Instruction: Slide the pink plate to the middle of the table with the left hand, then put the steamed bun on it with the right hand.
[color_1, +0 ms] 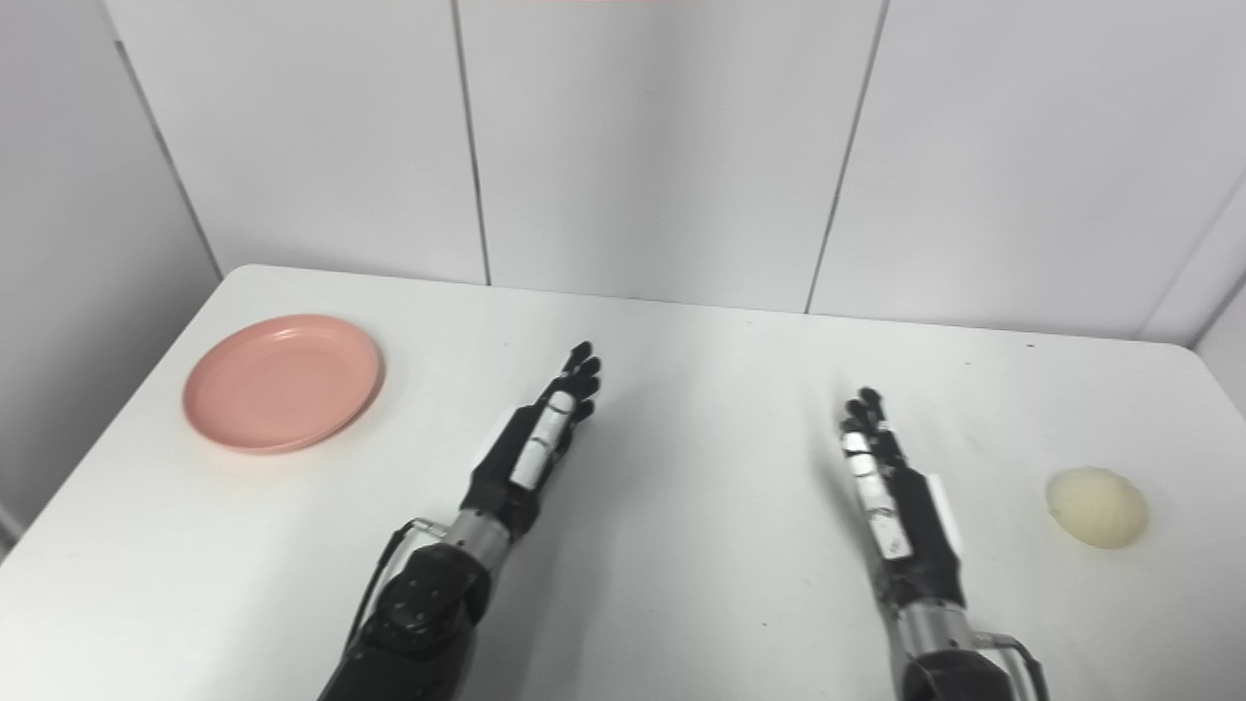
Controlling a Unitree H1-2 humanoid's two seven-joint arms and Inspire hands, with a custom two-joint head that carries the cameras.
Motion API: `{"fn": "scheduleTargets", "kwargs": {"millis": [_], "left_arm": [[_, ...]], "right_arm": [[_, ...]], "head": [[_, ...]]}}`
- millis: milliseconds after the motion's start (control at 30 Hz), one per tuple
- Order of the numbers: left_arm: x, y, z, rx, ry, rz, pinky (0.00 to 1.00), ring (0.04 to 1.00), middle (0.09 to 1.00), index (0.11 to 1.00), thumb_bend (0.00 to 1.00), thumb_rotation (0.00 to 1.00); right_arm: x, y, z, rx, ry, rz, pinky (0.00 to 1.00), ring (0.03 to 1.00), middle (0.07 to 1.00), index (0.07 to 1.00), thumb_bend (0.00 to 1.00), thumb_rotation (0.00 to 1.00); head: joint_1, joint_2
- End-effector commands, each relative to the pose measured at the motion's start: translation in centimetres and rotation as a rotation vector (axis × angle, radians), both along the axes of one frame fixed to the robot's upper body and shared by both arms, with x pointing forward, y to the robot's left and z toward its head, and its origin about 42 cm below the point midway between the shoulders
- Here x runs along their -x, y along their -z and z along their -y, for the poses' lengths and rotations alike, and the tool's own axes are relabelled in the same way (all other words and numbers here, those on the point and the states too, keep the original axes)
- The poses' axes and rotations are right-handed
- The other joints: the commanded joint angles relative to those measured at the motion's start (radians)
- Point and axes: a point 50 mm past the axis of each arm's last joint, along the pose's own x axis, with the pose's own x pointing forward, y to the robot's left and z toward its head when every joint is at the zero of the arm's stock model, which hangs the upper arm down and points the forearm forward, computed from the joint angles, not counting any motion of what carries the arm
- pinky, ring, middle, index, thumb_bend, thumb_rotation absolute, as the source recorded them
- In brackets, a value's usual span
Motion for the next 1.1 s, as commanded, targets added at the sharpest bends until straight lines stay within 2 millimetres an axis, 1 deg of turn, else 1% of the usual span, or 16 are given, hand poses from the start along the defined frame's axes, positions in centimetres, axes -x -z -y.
{"fn": "scheduleTargets", "kwargs": {"millis": [0,33,167,267,433,500,533,600,700,733,767,800,867,967,1000,1067], "left_arm": [[1.5,2.7,0.3,0.022,-0.003,-0.056,1.0,1.0,1.0,0.988,0.51,0.99],[1.5,2.7,0.4,0.024,-0.004,-0.056,1.0,1.0,1.0,0.989,0.49,1.0],[1.5,3.1,0.4,0.015,-0.009,-0.045,1.0,1.0,1.0,0.991,0.48,1.0],[1.6,3.3,0.3,0.003,-0.015,-0.039,1.0,1.0,1.0,0.989,0.5,1.0],[1.5,3.6,0.3,0.012,-0.023,-0.046,1.0,1.0,1.0,0.989,0.53,0.97],[1.3,3.6,0.2,0.018,-0.029,-0.043,1.0,1.0,1.0,0.987,0.54,0.97],[1.2,3.6,0.1,0.021,-0.032,-0.036,1.0,1.0,1.0,0.987,0.54,0.98],[1.0,3.4,-0.1,0.034,-0.047,-0.026,1.0,1.0,1.0,0.986,0.53,0.99],[0.6,3.1,-0.5,0.091,-0.079,0.001,1.0,1.0,0.999,0.983,0.49,0.96],[0.5,3.1,-0.7,0.102,-0.084,0.008,1.0,1.0,1.0,0.992,0.49,0.99],[0.3,2.8,-1.0,0.102,-0.098,0.01,1.0,1.0,1.0,0.995,0.49,0.99],[0.2,2.6,-1.2,0.099,-0.106,0.009,1.0,1.0,0.999,0.997,0.52,1.0],[0.1,1.5,-1.5,0.17,-0.126,-0.014,1.0,1.0,1.0,1.0,0.55,1.0],[-0.1,-0.1,-1.9,0.244,-0.165,0.0,1.0,1.0,1.0,0.998,0.53,1.0],[-0.2,-0.7,-2.3,0.236,-0.188,0.02,1.0,0.997,0.988,0.982,0.52,0.99],[-0.5,-1.4,-3.0,0.222,-0.212,0.053,0.98,0.979,0.971,0.964,0.54,0.99]], "right_arm": [[-0.2,-1.4,0.1,-0.007,-0.017,0.066,1.0,0.999,0.999,1.0,0.51,0.89],[-0.2,-1.4,0.1,-0.006,-0.018,0.066,1.0,1.0,1.0,1.0,0.49,0.9],[-0.1,-1.2,0.1,-0.007,-0.017,0.067,1.0,1.0,0.997,1.0,0.5,0.9],[-0.1,-1.1,-0.1,-0.021,-0.011,0.067,1.0,1.0,0.992,1.0,0.49,0.88],[-0.2,-1.1,-0.3,-0.025,-0.018,0.065,1.0,1.0,0.999,1.0,0.47,0.87],[-0.2,-1.1,-0.3,-0.023,-0.015,0.06,1.0,1.0,0.998,1.0,0.48,0.87],[-0.2,-1.1,-0.3,-0.024,-0.013,0.058,1.0,1.0,0.997,1.0,0.48,0.87],[-0.2,-1.1,-0.4,-0.028,-0.012,0.057,1.0,1.0,0.996,1.0,0.47,0.86],[-0.1,-1.1,-0.6,-0.028,-0.015,0.058,1.0,1.0,0.999,1.0,0.49,0.88],[-0.1,-1.0,-0.6,-0.029,-0.015,0.059,1.0,1.0,1.0,1.0,0.49,0.88],[-0.2,-0.9,-0.7,-0.035,-0.015,0.065,1.0,1.0,1.0,1.0,0.49,0.88],[-0.3,-0.9,-0.7,-0.04,-0.015,0.069,1.0,0.997,0.998,1.0,0.48,0.86],[-0.3,-0.9,-0.8,-0.033,-0.014,0.077,1.0,0.995,0.994,1.0,0.45,0.85],[-0.4,-0.9,-1.0,-0.031,-0.011,0.079,1.0,0.997,0.993,1.0,0.44,0.85],[-0.5,-0.7,-0.9,-0.036,-0.002,0.078,1.0,0.993,0.989,1.0,0.44,0.83],[-0.8,-0.3,-0.8,-0.046,0.014,0.081,1.0,0.987,0.977,0.996,0.5,0.77]], "head": [[0.003,-0.003],[0.003,-0.003],[-0.004,-0.026],[-0.007,-0.036],[-0.01,-0.055],[-0.006,-0.061],[0.007,-0.066],[0.013,-0.074],[0.007,-0.082],[0.005,-0.083],[0.003,-0.086],[0.003,-0.086],[0.0,-0.089],[0.005,-0.092],[0.005,-0.093],[0.005,-0.095]]}}
